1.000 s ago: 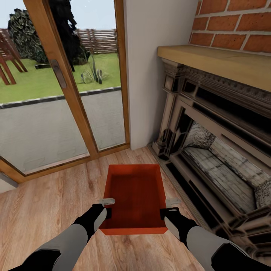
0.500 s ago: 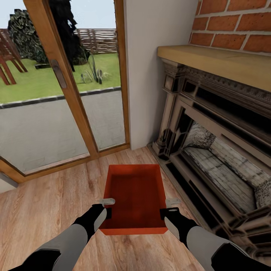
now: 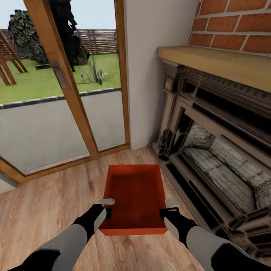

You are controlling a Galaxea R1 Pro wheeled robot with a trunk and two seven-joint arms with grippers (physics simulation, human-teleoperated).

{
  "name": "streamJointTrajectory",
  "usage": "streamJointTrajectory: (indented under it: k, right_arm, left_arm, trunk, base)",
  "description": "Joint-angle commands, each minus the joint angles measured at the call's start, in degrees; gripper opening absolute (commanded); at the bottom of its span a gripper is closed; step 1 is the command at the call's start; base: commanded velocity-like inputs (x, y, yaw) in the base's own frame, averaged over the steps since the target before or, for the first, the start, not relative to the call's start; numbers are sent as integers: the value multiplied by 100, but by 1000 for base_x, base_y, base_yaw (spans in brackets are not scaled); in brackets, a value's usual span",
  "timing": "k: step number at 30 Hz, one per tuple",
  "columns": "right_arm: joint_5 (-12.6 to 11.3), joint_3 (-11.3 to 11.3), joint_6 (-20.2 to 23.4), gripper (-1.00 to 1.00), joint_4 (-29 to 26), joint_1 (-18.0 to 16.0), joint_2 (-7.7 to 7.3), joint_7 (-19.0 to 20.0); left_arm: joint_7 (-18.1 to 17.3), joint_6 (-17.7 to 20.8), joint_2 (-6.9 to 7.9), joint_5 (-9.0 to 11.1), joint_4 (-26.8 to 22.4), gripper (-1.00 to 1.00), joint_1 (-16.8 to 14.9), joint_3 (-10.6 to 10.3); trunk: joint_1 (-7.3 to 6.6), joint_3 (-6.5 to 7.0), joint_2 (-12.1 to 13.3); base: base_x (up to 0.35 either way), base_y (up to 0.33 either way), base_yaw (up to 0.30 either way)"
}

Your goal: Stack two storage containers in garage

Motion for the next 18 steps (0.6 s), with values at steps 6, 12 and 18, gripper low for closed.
streamJointTrajectory:
  k: [6,12,18]
  right_arm:
    - [106,2,-22,-100,-29,-11,3,-50]
    - [106,-3,-24,-100,-28,-11,11,-50]
    - [106,0,-24,-100,-28,-12,13,-55]
  left_arm:
    - [92,57,21,-62,17,-100,2,-56]
    - [94,57,21,-62,16,-100,2,-56]
    - [104,57,24,-62,16,-100,2,-56]
  trunk:
    - [3,42,-10]
    - [3,95,-10]
    - [3,149,-10]
  base:
    - [0,0,0]
    - [0,0,0]
    - [0,0,0]
